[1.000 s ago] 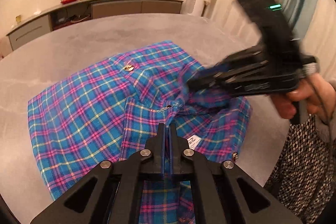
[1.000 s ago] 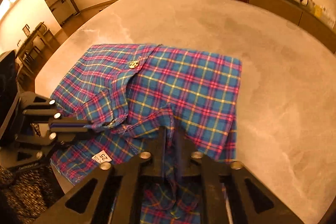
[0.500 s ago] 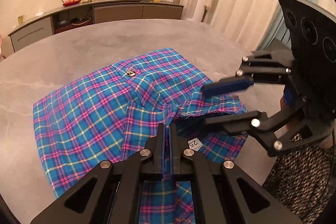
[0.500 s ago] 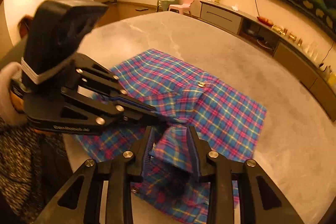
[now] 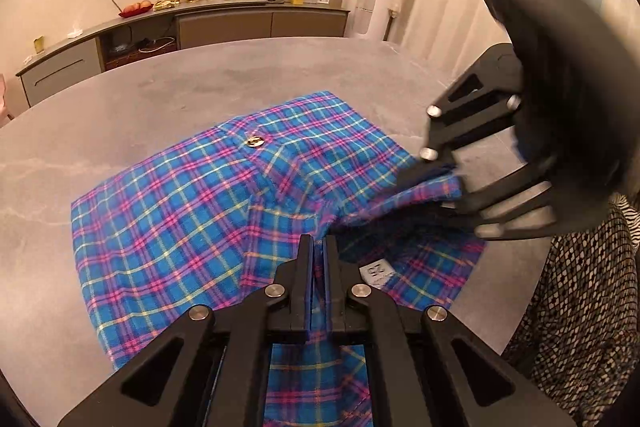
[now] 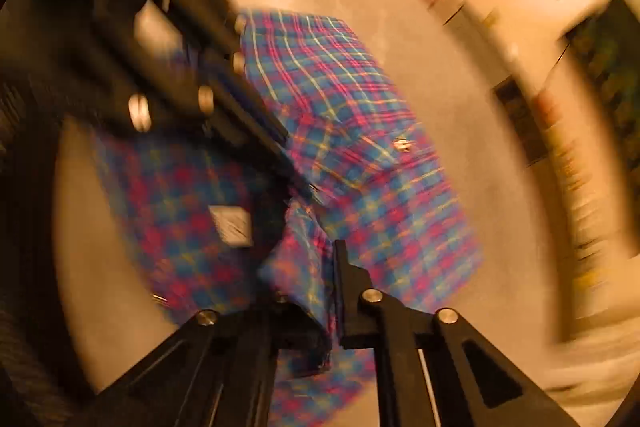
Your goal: Fold clothes
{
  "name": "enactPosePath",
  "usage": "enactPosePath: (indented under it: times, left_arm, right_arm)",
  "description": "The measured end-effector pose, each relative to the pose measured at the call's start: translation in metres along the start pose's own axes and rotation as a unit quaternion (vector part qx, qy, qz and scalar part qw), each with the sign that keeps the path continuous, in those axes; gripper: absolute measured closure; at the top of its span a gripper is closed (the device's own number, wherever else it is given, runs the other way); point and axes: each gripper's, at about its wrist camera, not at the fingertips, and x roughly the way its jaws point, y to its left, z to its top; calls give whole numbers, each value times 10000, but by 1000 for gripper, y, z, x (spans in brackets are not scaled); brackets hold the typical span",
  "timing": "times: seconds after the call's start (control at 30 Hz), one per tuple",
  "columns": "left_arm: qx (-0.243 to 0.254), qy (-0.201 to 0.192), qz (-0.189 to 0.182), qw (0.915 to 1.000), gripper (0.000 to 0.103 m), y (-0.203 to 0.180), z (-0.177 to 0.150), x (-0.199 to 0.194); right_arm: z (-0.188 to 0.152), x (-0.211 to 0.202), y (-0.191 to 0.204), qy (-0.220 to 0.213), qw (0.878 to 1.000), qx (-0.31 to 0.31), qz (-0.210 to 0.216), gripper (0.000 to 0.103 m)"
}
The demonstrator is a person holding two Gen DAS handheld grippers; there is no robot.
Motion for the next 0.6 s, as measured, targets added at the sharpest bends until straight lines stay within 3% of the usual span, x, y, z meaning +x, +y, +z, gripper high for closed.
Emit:
enactPosePath:
  times: [0.03,0.07,0.13,0.17,0.23,0.33,0.37,0.4,0.43,0.5,0.53,0.57,0.6]
  left_arm:
    - [-28,-14,-12,10000,101,2,0,-1]
    - [-53,-28,-12,10000,101,4,0,-2]
    - [-107,-42,1,9999,100,8,1,-2]
    - [-131,-35,6,9999,100,10,1,-2]
    - [-153,-13,-2,9999,100,13,0,-1]
    - [-111,45,25,9999,100,12,-2,3]
    - [-101,54,31,9999,100,10,-3,3]
    - [-101,55,25,9999,100,9,-2,3]
    - [-103,55,16,9999,100,9,-2,4]
    - [-63,43,24,10000,100,6,1,5]
    - [-10,32,64,10000,98,3,1,6]
    - [27,24,101,9999,97,0,1,6]
    - [57,16,133,9999,97,-3,2,7]
  right_arm:
    - [5,-7,-15,-172,9935,636,930,99]
    - [3,-5,-34,-266,9782,1285,1611,99]
    - [-5,8,-70,-350,9327,2479,2596,99]
    - [-13,19,-86,-360,9082,2999,2898,98]
    - [-41,48,-111,-288,8675,3908,3063,98]
    - [-76,84,-126,-411,8030,4728,3605,98]
    - [-82,88,-126,-533,7930,4801,3712,98]
    - [-85,89,-125,-640,7906,4809,3737,97]
    - [-87,87,-123,-751,7957,4760,3670,97]
    - [-84,77,-117,-729,8262,4524,3279,96]
    - [-77,66,-115,-729,8507,4295,2942,94]
    - [-73,57,-112,-784,8660,4148,2681,81]
    - [-71,49,-111,-855,8758,4055,2476,55]
